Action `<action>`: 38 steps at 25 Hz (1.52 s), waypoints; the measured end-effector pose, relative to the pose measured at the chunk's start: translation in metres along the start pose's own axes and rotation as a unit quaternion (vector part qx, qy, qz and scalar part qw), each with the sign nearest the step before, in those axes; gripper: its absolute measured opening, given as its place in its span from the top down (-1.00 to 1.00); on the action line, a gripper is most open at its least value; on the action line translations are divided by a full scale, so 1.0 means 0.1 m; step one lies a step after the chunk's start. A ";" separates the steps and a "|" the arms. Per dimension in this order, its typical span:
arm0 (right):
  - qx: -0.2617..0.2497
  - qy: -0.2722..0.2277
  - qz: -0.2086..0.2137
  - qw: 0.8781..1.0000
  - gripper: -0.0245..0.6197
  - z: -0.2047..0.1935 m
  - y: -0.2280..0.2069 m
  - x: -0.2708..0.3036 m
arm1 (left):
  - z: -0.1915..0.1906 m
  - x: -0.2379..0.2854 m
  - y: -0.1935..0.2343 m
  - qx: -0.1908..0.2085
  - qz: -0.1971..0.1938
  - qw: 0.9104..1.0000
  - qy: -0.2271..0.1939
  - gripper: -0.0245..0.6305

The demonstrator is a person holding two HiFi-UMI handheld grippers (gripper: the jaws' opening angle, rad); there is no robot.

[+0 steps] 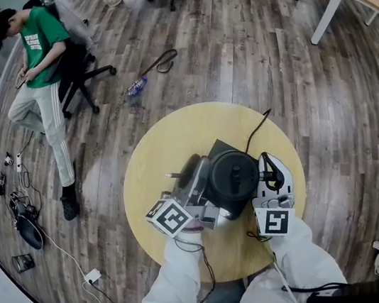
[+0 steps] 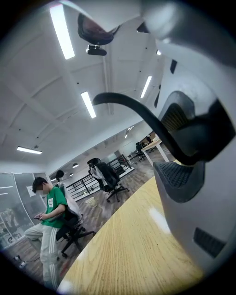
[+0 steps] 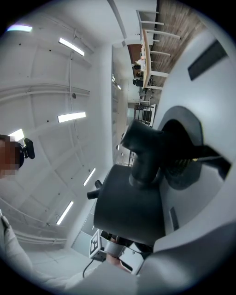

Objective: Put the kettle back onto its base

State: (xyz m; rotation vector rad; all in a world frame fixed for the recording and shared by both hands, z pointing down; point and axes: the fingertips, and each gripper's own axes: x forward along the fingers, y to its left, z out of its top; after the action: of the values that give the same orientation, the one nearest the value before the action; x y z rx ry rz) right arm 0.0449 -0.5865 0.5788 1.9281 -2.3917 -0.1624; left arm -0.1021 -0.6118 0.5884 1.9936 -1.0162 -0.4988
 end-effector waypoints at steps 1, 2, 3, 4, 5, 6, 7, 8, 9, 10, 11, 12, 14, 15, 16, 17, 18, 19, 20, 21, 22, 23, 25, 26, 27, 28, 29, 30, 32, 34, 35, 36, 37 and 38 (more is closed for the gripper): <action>0.002 0.003 0.000 1.000 0.89 -0.01 -0.01 -0.02 | -0.02 -0.02 -0.01 -0.004 -0.002 1.000 -0.002 0.34; 0.002 0.006 -0.001 1.000 0.89 -0.02 -0.01 -0.04 | -0.04 -0.04 -0.01 -0.006 -0.005 1.000 -0.003 0.34; -0.001 0.009 -0.003 1.000 0.89 -0.02 -0.02 -0.06 | -0.06 -0.05 -0.02 -0.005 -0.009 1.000 -0.003 0.34; -0.006 0.011 -0.004 1.000 0.89 -0.03 -0.03 -0.08 | -0.08 -0.06 -0.03 -0.004 -0.011 1.000 -0.002 0.34; -0.012 0.013 -0.005 1.000 0.89 -0.03 -0.03 -0.09 | -0.10 -0.07 -0.04 -0.004 -0.010 1.000 0.000 0.34; -0.015 0.016 -0.006 1.000 0.89 -0.04 -0.03 -0.10 | -0.11 -0.07 -0.05 -0.007 -0.008 1.000 0.002 0.34; -0.014 0.017 -0.006 1.000 0.89 -0.03 -0.02 -0.11 | -0.10 -0.08 -0.05 -0.010 -0.006 1.000 0.001 0.34; -0.012 0.016 -0.006 1.000 0.89 -0.02 0.00 -0.12 | -0.10 -0.09 -0.05 -0.013 -0.004 1.000 -0.002 0.34; -0.011 0.014 -0.006 1.000 0.89 0.00 0.03 -0.14 | -0.09 -0.11 -0.04 -0.017 -0.003 1.000 -0.007 0.34; -0.013 0.010 -0.005 1.000 0.89 0.02 0.06 -0.16 | -0.09 -0.14 -0.03 -0.023 -0.002 1.000 -0.012 0.34; -0.015 0.007 -0.003 1.000 0.89 0.04 0.09 -0.19 | -0.09 -0.17 -0.02 -0.028 0.000 0.999 -0.017 0.34; -0.017 0.004 -0.001 1.000 0.89 0.05 0.13 -0.21 | -0.09 -0.20 -0.01 -0.034 0.001 0.999 -0.023 0.34; -0.021 0.003 0.004 1.000 0.89 0.05 0.19 -0.27 | -0.10 -0.27 0.03 -0.043 0.005 0.999 -0.031 0.34; -0.027 0.007 0.006 1.000 0.89 0.03 0.22 -0.29 | -0.11 -0.30 0.07 -0.046 0.011 0.998 -0.032 0.34; -0.035 0.014 0.007 0.999 0.89 -0.01 0.24 -0.30 | -0.13 -0.32 0.11 -0.050 0.018 0.998 -0.031 0.33; -0.041 0.021 0.007 0.999 0.89 -0.05 0.25 -0.31 | -0.14 -0.33 0.13 -0.053 0.022 0.998 -0.029 0.33; -0.047 0.027 0.007 0.998 0.89 -0.08 0.24 -0.30 | -0.15 -0.32 0.13 -0.055 0.021 0.998 -0.029 0.32; -0.057 0.033 0.008 0.998 0.89 -0.10 0.23 -0.29 | -0.15 -0.30 0.12 -0.057 0.020 0.998 -0.030 0.32; -0.068 0.039 0.011 0.997 0.89 -0.10 0.22 -0.26 | -0.15 -0.29 0.12 -0.060 0.021 0.997 -0.031 0.32; -0.079 0.045 0.015 0.996 0.89 -0.11 0.22 -0.24 | -0.16 -0.29 0.15 -0.069 0.025 0.997 -0.033 0.32; -0.086 0.049 0.019 0.995 0.89 -0.10 0.23 -0.23 | -0.18 -0.31 0.19 -0.083 0.032 0.995 -0.035 0.32; -0.086 0.050 0.022 0.995 0.88 -0.09 0.24 -0.24 | -0.20 -0.35 0.24 -0.096 0.039 0.994 -0.037 0.32; -0.067 0.051 0.020 0.996 0.81 -0.08 0.24 -0.27 | -0.24 -0.43 0.28 -0.114 0.049 0.991 -0.041 0.32; -0.051 0.052 0.015 0.997 0.75 -0.08 0.23 -0.29 | -0.26 -0.47 0.28 -0.123 0.051 0.990 -0.045 0.32; -0.039 0.053 0.010 0.998 0.71 -0.07 0.21 -0.32 | -0.25 -0.51 0.28 -0.130 0.052 0.989 -0.051 0.32; -0.031 0.055 0.006 0.998 0.68 -0.08 0.20 -0.35 | -0.23 -0.56 0.27 -0.132 0.051 0.988 -0.058 0.32; -0.025 0.058 0.004 0.998 0.66 -0.08 0.20 -0.39 | -0.20 -0.61 0.25 -0.124 0.049 0.989 -0.064 0.32; -0.021 0.060 0.003 0.998 0.64 -0.08 0.19 -0.44 | -0.17 -0.66 0.22 -0.106 0.047 0.991 -0.067 0.32; -0.013 0.060 0.002 0.998 0.62 -0.07 0.18 -0.53 | -0.11 -0.76 0.15 -0.056 0.048 0.995 -0.062 0.32; -0.006 0.062 0.000 0.998 0.61 -0.06 0.18 -0.64 | -0.12 -0.90 0.09 -0.010 0.059 0.997 -0.049 0.32; -0.005 0.066 -0.002 0.998 0.60 -0.06 0.19 -0.70 | -0.12 -0.98 0.04 0.014 0.064 0.997 -0.041 0.32; -0.006 0.072 -0.003 0.997 0.60 -0.06 0.19 -0.76 | -0.11 -1.06 -0.01 0.039 0.069 0.996 -0.034 0.32; -0.007 0.081 -0.005 0.997 0.60 -0.06 0.19 -0.82 | -0.10 -1.14 -0.09 0.065 0.073 0.995 -0.027 0.33; -0.008 0.091 -0.007 0.996 0.60 -0.07 0.18 -0.89 | -0.08 -1.21 -0.18 0.094 0.076 0.992 -0.020 0.33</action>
State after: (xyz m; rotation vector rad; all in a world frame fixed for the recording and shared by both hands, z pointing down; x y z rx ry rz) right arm 0.0474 -0.4960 0.5897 1.8660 -2.2533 -0.0069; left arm -0.1603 -0.5048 0.5765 2.0567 -1.2703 -0.3727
